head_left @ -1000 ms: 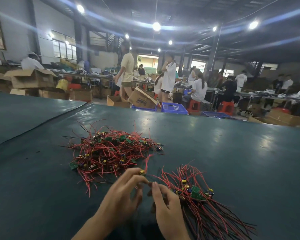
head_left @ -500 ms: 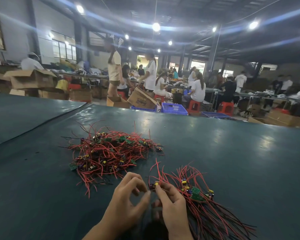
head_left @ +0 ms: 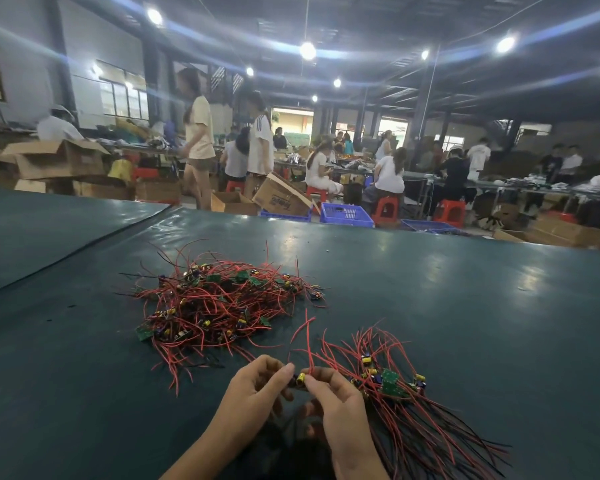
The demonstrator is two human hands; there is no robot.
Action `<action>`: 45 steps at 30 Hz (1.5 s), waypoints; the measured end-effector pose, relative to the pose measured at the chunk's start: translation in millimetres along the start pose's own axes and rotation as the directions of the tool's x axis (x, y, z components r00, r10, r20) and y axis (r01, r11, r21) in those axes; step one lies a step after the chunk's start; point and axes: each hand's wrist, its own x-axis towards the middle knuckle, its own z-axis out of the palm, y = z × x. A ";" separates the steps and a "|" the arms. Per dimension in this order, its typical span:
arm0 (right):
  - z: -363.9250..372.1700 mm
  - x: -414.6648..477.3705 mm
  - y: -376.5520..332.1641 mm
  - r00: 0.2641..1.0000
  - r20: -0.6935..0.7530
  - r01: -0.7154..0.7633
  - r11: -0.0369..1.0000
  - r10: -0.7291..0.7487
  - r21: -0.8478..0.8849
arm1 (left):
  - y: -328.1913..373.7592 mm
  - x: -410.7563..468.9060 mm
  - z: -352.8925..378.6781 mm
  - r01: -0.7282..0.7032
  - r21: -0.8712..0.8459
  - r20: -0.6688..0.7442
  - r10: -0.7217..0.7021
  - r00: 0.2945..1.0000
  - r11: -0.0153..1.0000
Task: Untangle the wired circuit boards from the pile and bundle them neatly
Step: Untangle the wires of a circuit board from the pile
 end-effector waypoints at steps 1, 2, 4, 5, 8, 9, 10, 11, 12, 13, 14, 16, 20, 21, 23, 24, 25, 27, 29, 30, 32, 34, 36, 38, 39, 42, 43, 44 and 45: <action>0.3 -0.6 -0.2 1.000 -0.004 0.010 1.000 -0.010 -0.013 | 0.2 0.2 -0.1 0.014 -0.008 0.011 -0.014 1.000 1.000; 0.6 -1.2 -0.7 1.000 -0.003 0.019 0.999 -0.019 -0.026 | 0.9 0.3 -0.5 0.019 -0.015 0.020 -0.019 1.000 1.000; 1.1 -1.7 -1.1 0.999 0.000 0.035 0.998 -0.035 -0.056 | 3.0 0.2 -1.7 0.016 -0.022 0.036 -0.015 0.999 1.000; 1.4 -1.7 -0.7 0.999 -0.009 0.043 0.997 -0.044 -0.067 | 3.9 -0.3 -1.9 0.010 -0.021 0.045 -0.009 0.999 1.000; 1.8 -0.3 2.2 0.995 -0.063 0.072 0.993 -0.078 -0.094 | 5.1 -1.2 -1.8 -0.018 -0.009 0.034 0.018 0.999 1.000; 1.9 0.6 3.2 0.994 -0.078 0.072 0.992 -0.080 -0.100 | 5.5 -1.3 -1.6 -0.020 -0.008 0.015 0.020 1.000 1.000; 1.9 1.6 4.1 0.993 -0.094 0.059 0.994 -0.067 -0.089 | 5.7 -1.1 -1.3 -0.018 -0.016 -0.005 0.018 1.000 1.000; 1.9 2.8 4.7 0.993 -0.111 0.033 0.998 -0.038 -0.049 | 6.2 -0.8 -0.9 -0.010 -0.034 -0.025 0.009 1.000 0.999; 1.8 4.1 4.9 0.991 -0.131 0.000 1.000 0.002 0.016 | 6.7 -0.3 -0.6 -0.002 -0.060 -0.043 -0.001 0.999 0.998; 1.8 5.4 5.0 0.988 -0.149 -0.032 0.996 0.045 0.087 | 7.4 -0.1 -0.1 0.007 -0.090 -0.057 -0.012 0.998 0.996; 1.9 6.3 4.7 0.983 -0.164 -0.057 0.987 0.081 0.149 | 7.8 0.0 0.2 0.012 -0.121 -0.070 -0.021 0.997 0.993; 2.7 8.2 4.7 0.976 -0.182 -0.078 0.973 0.119 0.218 | 8.7 0.2 0.6 0.016 -0.176 -0.088 -0.032 0.996 0.984; 6.2 8.3 5.8 0.973 -0.212 -0.045 0.980 0.087 0.195 | 8.0 1.5 0.5 0.048 -0.273 -0.096 -0.077 0.992 0.961; 6.9 7.6 5.7 0.975 -0.209 -0.032 0.982 0.072 0.188 | 7.4 2.2 0.1 0.065 -0.298 -0.095 -0.098 0.991 0.952; 8.5 6.2 6.0 0.982 -0.188 -0.004 0.988 0.034 0.157 | 6.9 2.9 -1.0 0.093 -0.321 -0.084 -0.126 0.988 0.942; 9.1 5.0 5.7 0.985 -0.174 0.015 0.991 0.008 0.130 | 7.1 2.6 -1.8 0.104 -0.316 -0.066 -0.131 0.989 0.943; 10.4 4.0 5.2 0.987 -0.158 0.041 0.993 -0.023 0.106 | 7.4 1.7 -2.2 0.117 -0.308 -0.035 -0.134 0.990 0.944; 12.2 1.9 4.9 0.989 -0.121 0.090 0.993 -0.081 0.072 | 8.3 -0.5 -1.4 0.120 -0.300 0.046 -0.112 0.993 0.946; 13.3 -0.4 4.6 0.990 -0.085 0.113 0.993 -0.110 0.026 | 7.7 -2.3 0.5 0.066 -0.249 0.100 -0.042 0.994 0.966; 13.4 -1.5 4.5 0.990 -0.074 0.116 0.993 -0.116 0.004 | 7.8 -3.6 1.6 0.024 -0.201 0.116 0.000 0.993 0.979; 12.8 -2.4 5.0 0.988 -0.077 0.130 0.991 -0.130 -0.016 | 7.3 -5.0 3.6 -0.043 -0.153 0.141 0.065 0.988 0.987; 12.2 -2.2 5.4 0.984 -0.105 0.142 0.989 -0.145 -0.031 | 7.8 -5.0 4.3 -0.054 -0.163 0.149 0.078 0.986 0.985; 12.2 -1.6 5.1 0.980 -0.126 0.149 0.988 -0.153 -0.044 | 7.9 -4.6 4.9 -0.072 -0.150 0.152 0.095 0.984 0.986; 12.3 -2.2 4.3 0.983 -0.116 0.137 0.990 -0.141 -0.046 | 6.5 -3.6 4.5 -0.091 -0.136 0.157 0.112 0.981 0.987; 12.4 -3.1 3.2 0.987 -0.104 0.120 0.992 -0.124 -0.047 | 5.3 -2.9 4.2 -0.097 -0.128 0.160 0.117 0.980 0.987; 11.2 -3.9 2.0 0.992 -0.092 0.085 0.994 -0.092 -0.074 | 1.4 -1.8 3.7 -0.105 -0.090 0.177 0.120 0.977 0.990; 10.9 -3.4 2.7 0.992 -0.093 0.076 0.994 -0.084 -0.083 | 0.0 -1.5 4.0 -0.106 -0.083 0.182 0.120 0.976 0.991; 10.9 -2.8 3.6 0.993 -0.096 0.066 0.994 -0.074 -0.087 | -1.4 -1.1 3.9 -0.108 -0.079 0.183 0.121 0.976 0.991; 11.4 -2.2 4.9 0.993 -0.102 0.055 0.994 -0.065 -0.091 | -2.5 -0.5 3.8 -0.111 -0.080 0.181 0.124 0.976 0.991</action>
